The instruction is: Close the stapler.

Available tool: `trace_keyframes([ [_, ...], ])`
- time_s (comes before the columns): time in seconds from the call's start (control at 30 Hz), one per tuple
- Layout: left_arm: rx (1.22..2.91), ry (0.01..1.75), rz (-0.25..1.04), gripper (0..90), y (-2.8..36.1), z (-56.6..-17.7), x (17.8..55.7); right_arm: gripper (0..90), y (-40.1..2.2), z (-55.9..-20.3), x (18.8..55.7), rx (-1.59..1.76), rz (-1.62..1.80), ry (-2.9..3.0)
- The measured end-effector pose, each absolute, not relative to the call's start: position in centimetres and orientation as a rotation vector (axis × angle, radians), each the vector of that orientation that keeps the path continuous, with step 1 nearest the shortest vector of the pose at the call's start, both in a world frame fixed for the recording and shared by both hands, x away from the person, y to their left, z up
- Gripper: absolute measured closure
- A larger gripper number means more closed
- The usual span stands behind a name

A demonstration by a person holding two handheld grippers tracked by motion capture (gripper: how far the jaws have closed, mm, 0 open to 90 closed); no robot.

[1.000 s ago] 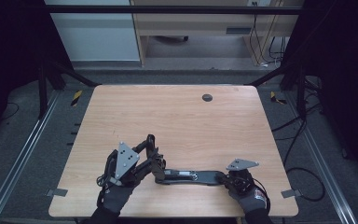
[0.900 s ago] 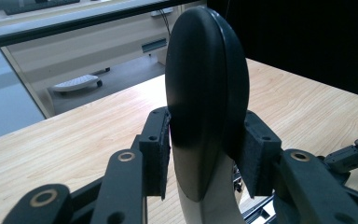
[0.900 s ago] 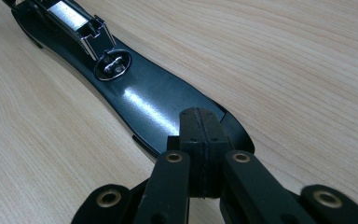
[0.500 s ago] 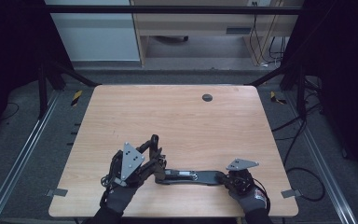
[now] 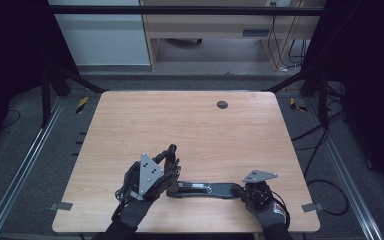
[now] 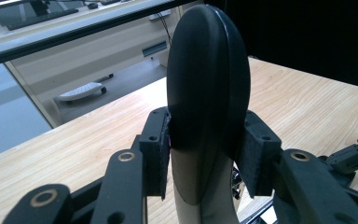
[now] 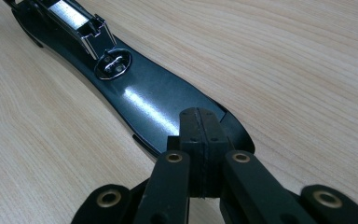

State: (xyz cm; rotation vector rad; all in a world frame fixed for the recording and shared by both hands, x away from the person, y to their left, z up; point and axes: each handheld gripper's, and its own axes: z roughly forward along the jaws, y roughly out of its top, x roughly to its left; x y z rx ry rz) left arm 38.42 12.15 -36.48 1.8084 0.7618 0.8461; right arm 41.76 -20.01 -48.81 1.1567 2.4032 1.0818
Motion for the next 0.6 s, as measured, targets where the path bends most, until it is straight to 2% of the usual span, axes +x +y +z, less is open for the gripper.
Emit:
trace_keyframes([
  [0.6,1.837,0.718,0.904,58.1,9.9,-36.7,38.2,90.0,-20.0,-48.8,41.8,1.167,1.086,2.405],
])
